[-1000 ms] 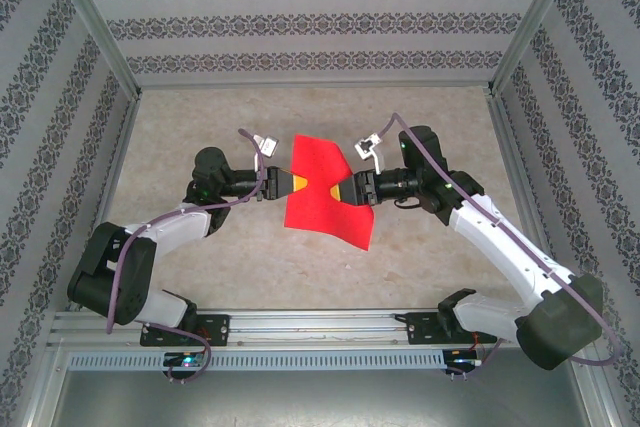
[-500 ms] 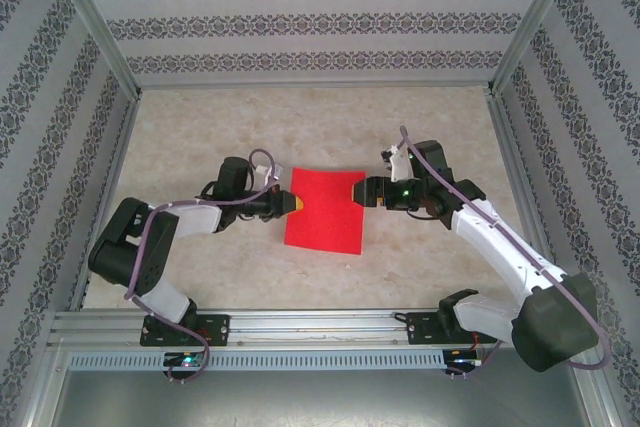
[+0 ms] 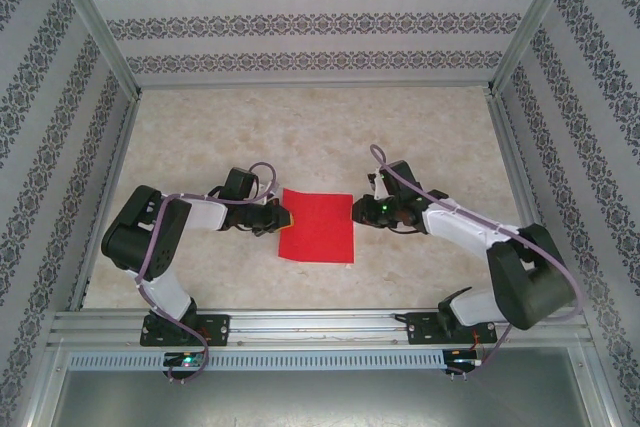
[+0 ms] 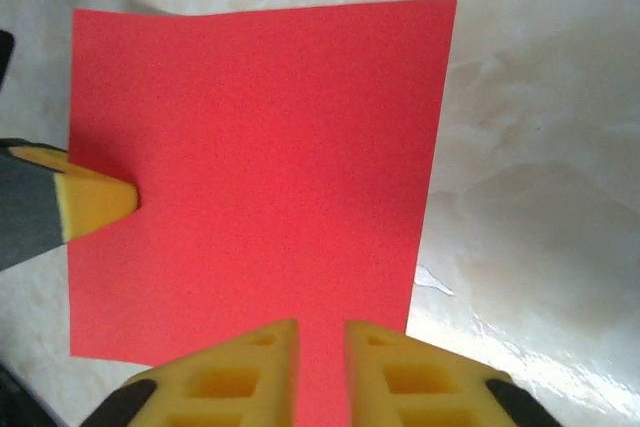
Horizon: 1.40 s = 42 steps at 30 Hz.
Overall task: Fold a paper plane with a square sheet of paper (fold left side to right side)
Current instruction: First fold in half a square sheet of paper at the center of the table.
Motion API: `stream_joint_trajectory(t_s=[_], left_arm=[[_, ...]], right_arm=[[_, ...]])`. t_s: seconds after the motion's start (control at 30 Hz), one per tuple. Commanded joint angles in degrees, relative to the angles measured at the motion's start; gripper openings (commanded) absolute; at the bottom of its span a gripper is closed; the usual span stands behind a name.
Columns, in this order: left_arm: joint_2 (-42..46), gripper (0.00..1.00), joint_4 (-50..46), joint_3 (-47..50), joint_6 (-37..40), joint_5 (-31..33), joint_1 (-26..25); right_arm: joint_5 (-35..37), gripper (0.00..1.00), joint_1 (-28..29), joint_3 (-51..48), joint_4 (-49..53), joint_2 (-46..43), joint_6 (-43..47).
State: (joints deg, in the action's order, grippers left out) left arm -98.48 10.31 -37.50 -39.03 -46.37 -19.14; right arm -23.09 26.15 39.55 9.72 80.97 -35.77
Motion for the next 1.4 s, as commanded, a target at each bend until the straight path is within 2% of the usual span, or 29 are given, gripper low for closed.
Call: stream_joint_trajectory(t_s=[0.0,0.13,0.33,0.53,0.67,0.9,1.07,1.3,1.37], left_arm=[[1.0,0.0,1.3,1.1,-1.3,1.7,-0.6],[1.1,0.0,1.8,1.4,-1.4,1.9,-0.6],[1.5,0.01,2.5,1.5,-1.9,1.2,-0.6],[3.6,0.19,4.2,1.7,-2.9,-0.3,-0.6],[5.0,0.27,6.5,1.6,-5.0,-2.1,-0.9],[6.1,0.41,9.3,-0.3,-8.7,-1.5,-3.8],[5.6,0.49,7.8,-2.5,-8.0,-1.1,-5.6],[2.8,0.67,6.6,-6.9,-6.9,-0.5,-9.6],[1.9,0.68,6.8,-7.7,-6.9,-0.7,-10.3]], right_arm=[[2.2,0.1,0.8,-0.9,-4.5,3.1,-1.7],[1.3,0.01,1.4,-0.5,-6.0,7.5,-1.8],[2.0,0.0,1.6,-0.3,-6.0,11.1,-1.3],[1.9,0.0,1.6,-0.3,-4.9,13.7,-0.1],[2.1,0.0,1.8,-0.5,-4.8,14.9,0.0],[2.5,0.0,2.2,-0.4,-4.5,16.0,0.2],[2.8,0.0,2.6,0.0,-4.4,16.4,0.2],[2.2,0.0,3.2,0.2,-5.4,17.1,-0.3],[1.9,0.0,3.4,0.1,-5.8,17.1,-0.4]])
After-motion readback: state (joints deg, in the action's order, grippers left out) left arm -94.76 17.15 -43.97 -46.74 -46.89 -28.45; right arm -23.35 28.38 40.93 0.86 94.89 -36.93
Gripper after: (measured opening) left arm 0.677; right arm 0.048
